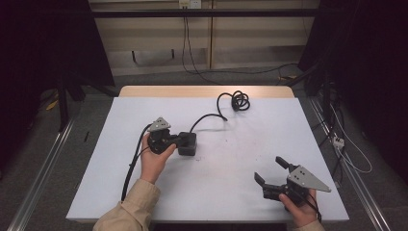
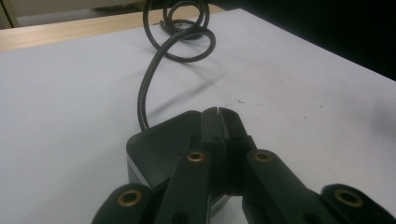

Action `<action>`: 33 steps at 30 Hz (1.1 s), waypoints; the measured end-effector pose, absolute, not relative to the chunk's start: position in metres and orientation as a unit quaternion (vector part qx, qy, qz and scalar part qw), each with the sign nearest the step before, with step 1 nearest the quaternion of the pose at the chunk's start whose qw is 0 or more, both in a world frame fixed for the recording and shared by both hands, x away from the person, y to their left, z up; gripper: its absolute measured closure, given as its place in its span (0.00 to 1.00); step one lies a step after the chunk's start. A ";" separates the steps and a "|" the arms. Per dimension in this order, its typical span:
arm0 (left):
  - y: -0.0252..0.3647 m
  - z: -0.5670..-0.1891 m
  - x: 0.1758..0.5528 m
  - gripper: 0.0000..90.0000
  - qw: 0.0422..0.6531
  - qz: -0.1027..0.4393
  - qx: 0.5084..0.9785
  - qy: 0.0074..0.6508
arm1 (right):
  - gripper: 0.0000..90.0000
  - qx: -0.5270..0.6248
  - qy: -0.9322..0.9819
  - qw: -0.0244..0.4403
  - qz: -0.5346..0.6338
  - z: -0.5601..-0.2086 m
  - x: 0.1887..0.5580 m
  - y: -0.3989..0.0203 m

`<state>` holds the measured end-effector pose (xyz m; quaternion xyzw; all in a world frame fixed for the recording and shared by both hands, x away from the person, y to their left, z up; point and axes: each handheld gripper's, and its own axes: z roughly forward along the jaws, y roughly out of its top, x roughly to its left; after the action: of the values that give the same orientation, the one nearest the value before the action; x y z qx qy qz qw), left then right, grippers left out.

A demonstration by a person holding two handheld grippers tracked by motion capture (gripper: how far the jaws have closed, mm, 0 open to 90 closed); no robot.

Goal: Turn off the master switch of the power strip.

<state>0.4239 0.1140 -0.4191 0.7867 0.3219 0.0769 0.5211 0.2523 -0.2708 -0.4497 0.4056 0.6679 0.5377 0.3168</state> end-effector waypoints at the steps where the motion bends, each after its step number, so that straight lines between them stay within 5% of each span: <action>1: 0.114 -0.419 0.424 1.00 0.520 0.077 0.787 0.322 | 0.07 0.406 0.668 0.317 0.538 -0.450 0.252 -0.271; 33: 0.114 -0.425 0.422 1.00 0.496 0.089 0.799 0.328 | 0.06 0.404 0.668 0.318 0.538 -0.449 0.252 -0.271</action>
<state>0.4223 0.1141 -0.4252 0.7989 0.3279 0.0889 0.4963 0.2521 -0.2710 -0.4490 0.4036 0.6680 0.5383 0.3181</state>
